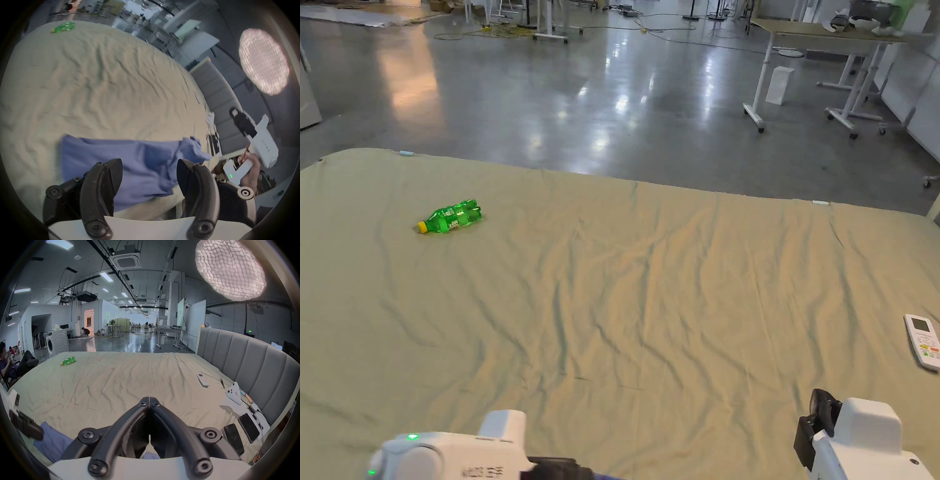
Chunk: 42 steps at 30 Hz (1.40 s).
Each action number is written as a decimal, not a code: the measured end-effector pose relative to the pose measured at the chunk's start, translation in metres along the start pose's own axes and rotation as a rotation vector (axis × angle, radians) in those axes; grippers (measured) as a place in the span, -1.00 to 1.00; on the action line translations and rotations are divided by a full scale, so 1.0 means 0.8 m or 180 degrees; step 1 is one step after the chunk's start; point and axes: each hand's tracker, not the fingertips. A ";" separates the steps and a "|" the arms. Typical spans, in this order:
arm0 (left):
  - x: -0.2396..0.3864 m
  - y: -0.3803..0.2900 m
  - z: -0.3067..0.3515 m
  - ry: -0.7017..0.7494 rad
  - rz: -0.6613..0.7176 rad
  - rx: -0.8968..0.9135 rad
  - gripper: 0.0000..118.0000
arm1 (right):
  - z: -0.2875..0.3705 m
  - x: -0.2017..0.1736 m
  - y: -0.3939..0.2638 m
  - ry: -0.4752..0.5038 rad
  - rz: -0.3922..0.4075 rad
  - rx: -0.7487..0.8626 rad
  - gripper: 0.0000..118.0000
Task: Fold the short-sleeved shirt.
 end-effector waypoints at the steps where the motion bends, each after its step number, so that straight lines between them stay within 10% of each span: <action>1: -0.016 0.004 0.008 0.0065 0.0053 0.0058 0.22 | 0.000 0.000 0.000 0.0005 -0.0008 0.0016 -0.99; 19: -0.168 -0.038 -0.031 -0.0824 0.1044 -0.0174 0.36 | 0.004 -0.004 0.010 0.0035 -0.0053 0.0021 -0.99; 26: -0.165 -0.041 -0.048 -0.0615 0.0873 -0.0286 -0.75 | 0.003 0.000 0.003 0.0022 -0.0104 -0.0040 -0.99; 42: -0.128 0.005 0.061 -0.0055 0.0227 0.0012 -0.85 | 0.002 -0.001 0.007 0.0037 -0.0068 -0.0036 -0.99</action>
